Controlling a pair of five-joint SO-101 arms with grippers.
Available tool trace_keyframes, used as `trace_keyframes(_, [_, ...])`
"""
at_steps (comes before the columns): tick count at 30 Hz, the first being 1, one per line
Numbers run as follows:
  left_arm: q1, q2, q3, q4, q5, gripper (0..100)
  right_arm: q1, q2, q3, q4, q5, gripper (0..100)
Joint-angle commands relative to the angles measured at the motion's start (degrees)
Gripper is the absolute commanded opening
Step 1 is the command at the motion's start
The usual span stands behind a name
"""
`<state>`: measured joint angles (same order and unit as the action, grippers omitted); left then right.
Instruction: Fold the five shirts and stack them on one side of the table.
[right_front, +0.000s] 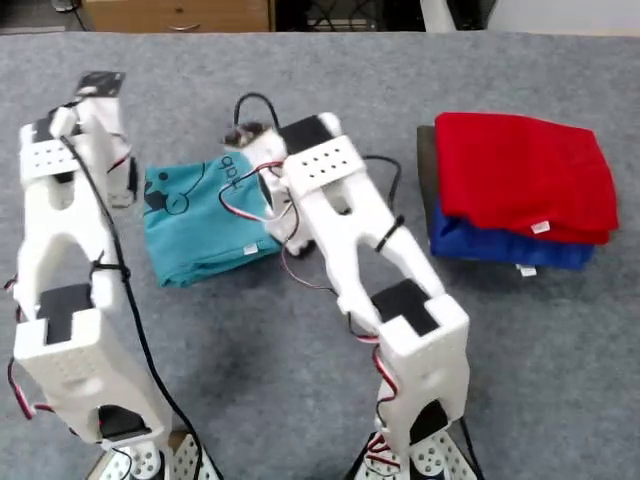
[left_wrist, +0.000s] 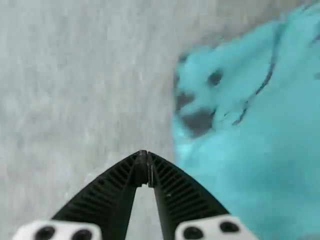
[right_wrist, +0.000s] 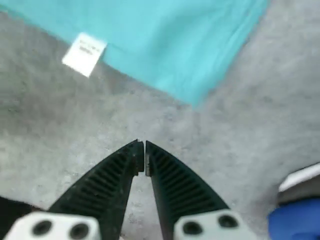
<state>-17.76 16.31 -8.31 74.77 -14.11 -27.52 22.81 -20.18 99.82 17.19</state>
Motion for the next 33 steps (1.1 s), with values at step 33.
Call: trace_keyframes(33, [7.78,12.66,-17.19,5.1,-13.45,3,5.45,-1.54,-13.67,-0.35,-1.14,1.5])
